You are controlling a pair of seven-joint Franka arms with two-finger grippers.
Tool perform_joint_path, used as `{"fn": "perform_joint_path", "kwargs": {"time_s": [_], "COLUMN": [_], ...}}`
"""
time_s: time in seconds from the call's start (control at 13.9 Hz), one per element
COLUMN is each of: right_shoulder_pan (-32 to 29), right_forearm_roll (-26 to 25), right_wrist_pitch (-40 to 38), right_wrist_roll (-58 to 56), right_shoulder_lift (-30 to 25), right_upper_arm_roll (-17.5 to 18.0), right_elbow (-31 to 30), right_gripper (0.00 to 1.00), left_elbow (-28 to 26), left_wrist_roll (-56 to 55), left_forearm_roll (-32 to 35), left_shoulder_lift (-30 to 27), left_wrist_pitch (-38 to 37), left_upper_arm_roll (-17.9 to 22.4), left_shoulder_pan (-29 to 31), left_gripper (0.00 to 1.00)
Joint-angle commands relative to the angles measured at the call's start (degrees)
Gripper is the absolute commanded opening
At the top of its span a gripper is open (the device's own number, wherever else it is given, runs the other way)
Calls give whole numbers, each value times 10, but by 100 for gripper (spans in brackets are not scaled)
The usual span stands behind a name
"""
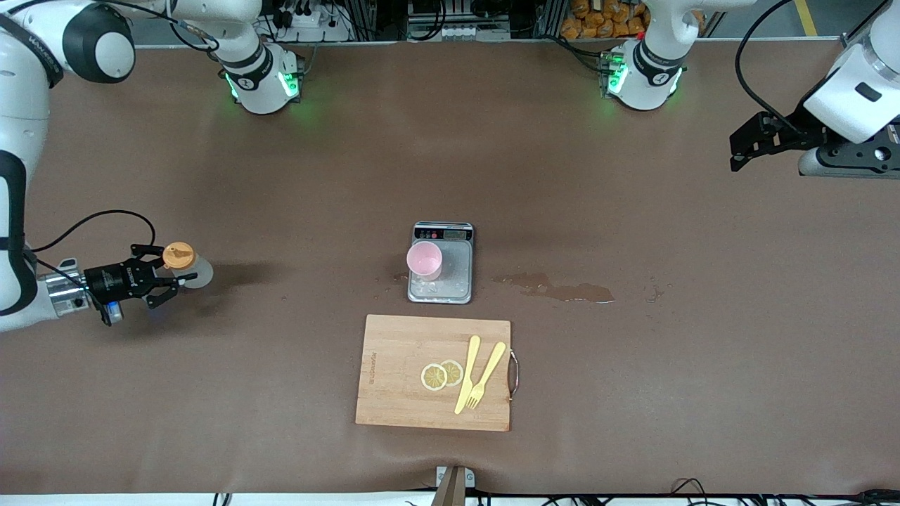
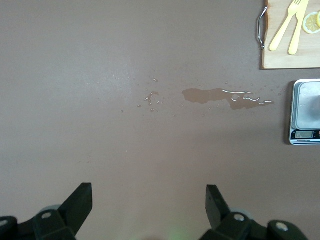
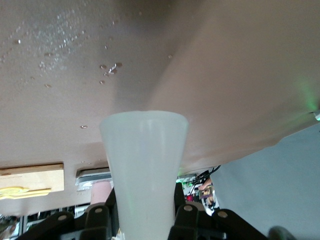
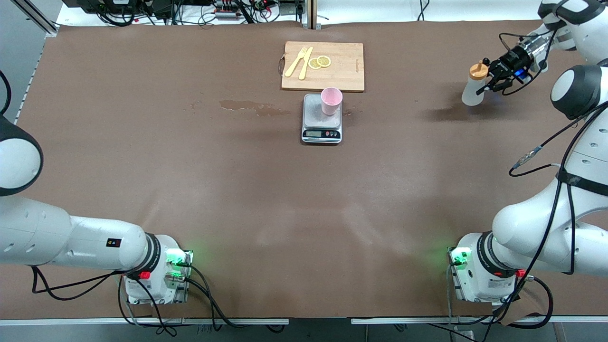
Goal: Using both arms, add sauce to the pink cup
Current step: 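Carry the white bottle back toward its spot with the right gripper, then lower the white bottle onto the table and open the right gripper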
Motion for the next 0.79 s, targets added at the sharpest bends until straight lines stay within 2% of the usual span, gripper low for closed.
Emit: {"fn": "perform_joint_path", "kwargs": {"time_s": [0.0, 0.5, 0.72], "right_shoulder_pan": [-33, -59, -62], "right_forearm_roll": [32, 33, 32], "right_wrist_pitch": [-16, -16, -16], "right_wrist_roll": [-28, -81, -85], "right_shoulder_lift": [27, 60, 69], "right_upper_arm_roll": [9, 9, 9], "right_elbow": [10, 10, 10], "right_gripper": [44, 44, 50], "left_elbow": [13, 13, 12], "left_wrist_roll": [-10, -8, -8], "left_forearm_roll": [11, 3, 2], "left_shoulder_lift": [3, 0, 2], "left_wrist_pitch": [-12, -12, -13], "left_upper_arm_roll": [-4, -4, -4], "left_shoulder_pan": [1, 1, 2], "left_gripper": [100, 100, 100]}}
